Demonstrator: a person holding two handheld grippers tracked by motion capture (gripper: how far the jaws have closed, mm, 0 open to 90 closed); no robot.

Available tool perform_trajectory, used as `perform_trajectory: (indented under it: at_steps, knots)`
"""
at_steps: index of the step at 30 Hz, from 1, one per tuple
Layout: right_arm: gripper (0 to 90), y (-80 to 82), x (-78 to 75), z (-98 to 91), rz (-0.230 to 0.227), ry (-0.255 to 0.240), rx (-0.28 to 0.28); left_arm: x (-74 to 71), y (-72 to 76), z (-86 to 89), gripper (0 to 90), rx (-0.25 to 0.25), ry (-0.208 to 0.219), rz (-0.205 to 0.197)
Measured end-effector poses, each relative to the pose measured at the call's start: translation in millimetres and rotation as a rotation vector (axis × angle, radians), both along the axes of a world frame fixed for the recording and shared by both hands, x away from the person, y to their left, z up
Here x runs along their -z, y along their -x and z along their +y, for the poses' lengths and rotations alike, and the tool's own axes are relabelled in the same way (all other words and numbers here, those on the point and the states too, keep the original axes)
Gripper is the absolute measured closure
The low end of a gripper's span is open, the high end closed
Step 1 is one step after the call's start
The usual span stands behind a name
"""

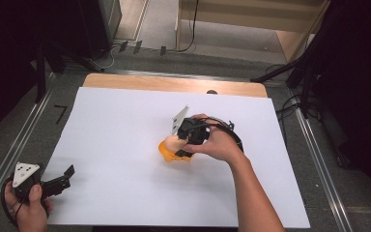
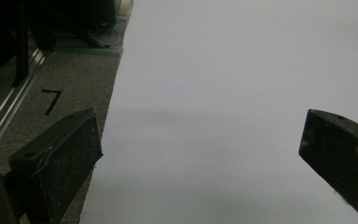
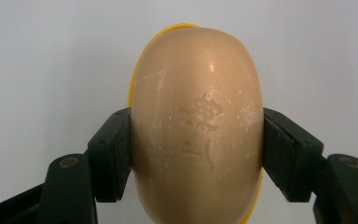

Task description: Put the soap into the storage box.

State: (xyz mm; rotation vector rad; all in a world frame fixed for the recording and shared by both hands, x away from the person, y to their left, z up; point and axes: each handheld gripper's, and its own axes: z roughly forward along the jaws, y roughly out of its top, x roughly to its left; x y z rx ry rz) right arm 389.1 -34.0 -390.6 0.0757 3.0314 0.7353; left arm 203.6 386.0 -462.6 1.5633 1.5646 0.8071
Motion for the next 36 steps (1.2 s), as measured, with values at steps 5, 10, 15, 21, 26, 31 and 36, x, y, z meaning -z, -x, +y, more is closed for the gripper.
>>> perform_trajectory:
  at_steps: [5, 10, 15, 21, 26, 31, 36]
  knots:
    - [33.0, -4.2, 2.9, 3.3, 0.008, 0.01, -0.019, 0.0, -0.1, 0.0, 0.0, 0.0, 0.002, 0.001]
    - [33.0, -4.6, 7.8, 5.2, 0.017, 0.052, -0.013, 0.1, -0.4, 0.2, 0.0, 0.002, 0.004, 0.004]
    - [32.8, -5.4, 7.4, 7.6, 0.016, 0.065, 0.011, 0.0, -0.3, 0.3, 0.0, 0.002, 0.005, 0.005]
    - [32.3, -6.4, 7.4, 7.0, 0.034, 0.067, 0.021, -0.1, -0.4, 0.4, 0.0, 0.0, 0.006, 0.005]
    - [28.6, -5.5, 5.6, 5.7, 0.013, 0.038, 0.024, 0.0, -0.3, 0.5, 0.0, -0.001, 0.005, 0.004]
    - [27.8, -6.7, 2.3, -0.3, 0.015, 0.008, 0.057, 0.0, -0.5, 0.4, 0.0, -0.001, 0.007, 0.005]
    - [23.6, -4.2, -0.3, -10.8, -0.011, -0.041, 0.114, 0.0, -0.6, 0.4, 0.0, 0.001, 0.006, 0.006]
